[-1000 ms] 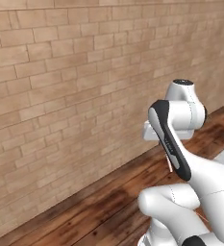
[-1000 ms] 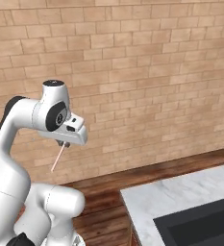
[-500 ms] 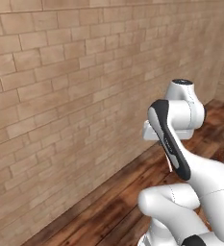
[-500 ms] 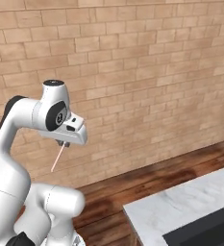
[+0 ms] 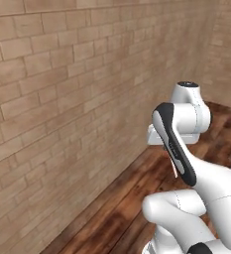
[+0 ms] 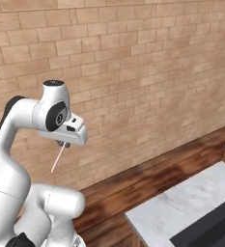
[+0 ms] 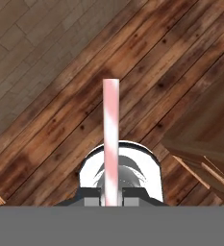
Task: Take a straw from the drawer in front and place it inside the glass cup on the dining counter.
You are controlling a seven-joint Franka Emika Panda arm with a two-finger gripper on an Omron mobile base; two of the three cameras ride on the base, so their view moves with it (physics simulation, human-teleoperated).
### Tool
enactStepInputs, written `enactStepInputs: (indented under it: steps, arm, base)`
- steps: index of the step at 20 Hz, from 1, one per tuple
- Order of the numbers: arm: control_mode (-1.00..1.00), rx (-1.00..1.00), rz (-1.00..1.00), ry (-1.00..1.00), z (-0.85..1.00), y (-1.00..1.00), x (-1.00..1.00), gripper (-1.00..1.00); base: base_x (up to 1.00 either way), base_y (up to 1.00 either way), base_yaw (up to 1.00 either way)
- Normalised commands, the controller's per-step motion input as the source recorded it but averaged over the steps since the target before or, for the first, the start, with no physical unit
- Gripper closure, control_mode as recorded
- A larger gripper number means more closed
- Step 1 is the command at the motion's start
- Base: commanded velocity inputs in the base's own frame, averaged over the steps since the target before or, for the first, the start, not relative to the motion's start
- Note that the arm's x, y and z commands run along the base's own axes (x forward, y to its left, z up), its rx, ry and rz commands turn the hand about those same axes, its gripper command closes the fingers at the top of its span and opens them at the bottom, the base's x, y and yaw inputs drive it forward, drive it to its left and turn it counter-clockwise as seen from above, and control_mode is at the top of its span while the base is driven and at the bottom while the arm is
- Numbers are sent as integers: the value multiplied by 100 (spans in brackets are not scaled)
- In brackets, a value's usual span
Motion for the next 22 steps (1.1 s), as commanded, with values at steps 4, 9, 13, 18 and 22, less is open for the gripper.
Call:
enactStepInputs:
  steps: [4, 9, 13, 18, 22]
  arm:
    - [100, 0, 0, 0, 0, 0, 0, 100]
    - [100, 0, 0, 0, 0, 0, 0, 100]
    - [100, 0, 0, 0, 0, 0, 0, 100]
    - [100, 0, 0, 0, 0, 0, 0, 100]
    - [100, 0, 0, 0, 0, 0, 0, 100]
  base:
    - [34, 15, -29]
    - [35, 11, -29]
    - [31, 12, -29]
    - [31, 12, -30]
    - [33, 14, -29]
